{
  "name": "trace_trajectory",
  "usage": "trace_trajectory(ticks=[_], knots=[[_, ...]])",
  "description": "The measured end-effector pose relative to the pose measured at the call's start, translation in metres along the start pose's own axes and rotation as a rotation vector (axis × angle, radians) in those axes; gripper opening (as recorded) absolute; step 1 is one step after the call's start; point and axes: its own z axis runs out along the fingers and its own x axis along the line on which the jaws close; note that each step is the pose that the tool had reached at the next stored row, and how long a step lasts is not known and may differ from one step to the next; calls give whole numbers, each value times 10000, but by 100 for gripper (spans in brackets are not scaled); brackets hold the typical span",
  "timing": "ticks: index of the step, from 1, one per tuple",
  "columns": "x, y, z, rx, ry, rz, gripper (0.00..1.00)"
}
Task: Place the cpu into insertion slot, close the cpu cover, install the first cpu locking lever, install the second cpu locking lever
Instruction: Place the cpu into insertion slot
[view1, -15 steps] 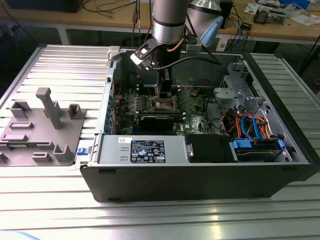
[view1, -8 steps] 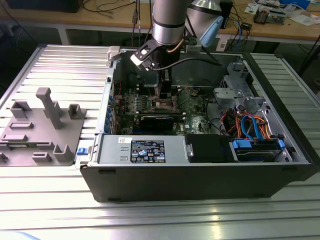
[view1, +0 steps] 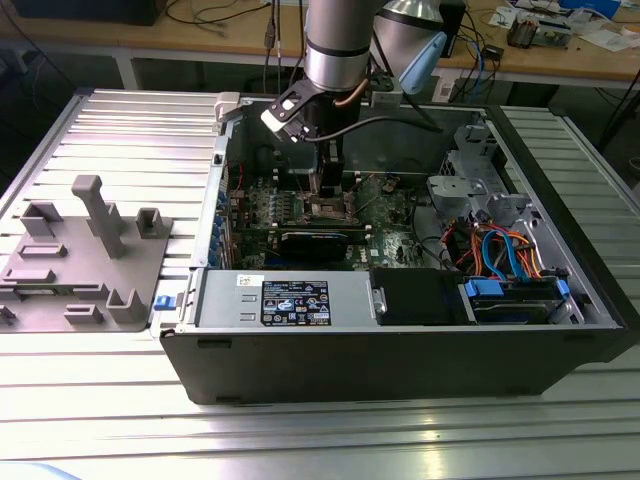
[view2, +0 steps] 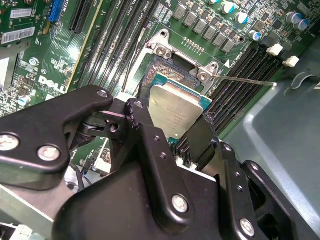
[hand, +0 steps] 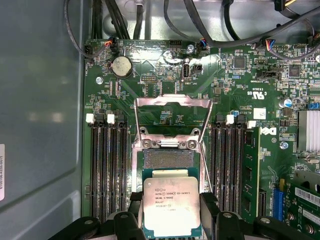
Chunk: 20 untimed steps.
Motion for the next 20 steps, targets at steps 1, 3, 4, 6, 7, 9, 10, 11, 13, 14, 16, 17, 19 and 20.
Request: trace_trajectory(ticks=[1,3,4,6,7,9,10,11,13,14,16,17,19,20], knots=[[0,0,0,0,-1,2,54],[0,0,1,-1,0,7,54],[0,0,2,0,0,14,54],[0,0,4,0,-4,21,54],[0,0,6,0,-3,23,54],[0,0,10,-1,-2,23,54],[0,0,12,-1,-3,23,54],[0,0,14,-1,-3,23,54],[0,0,19,-1,-3,23,54],[0,0,20,0,-5,24,54],[1,1,28,-1,-12,23,54],[0,1,31,0,-18,23,54],[0,2,33,0,-19,23,54],[0,2,36,0,-19,23,54]])
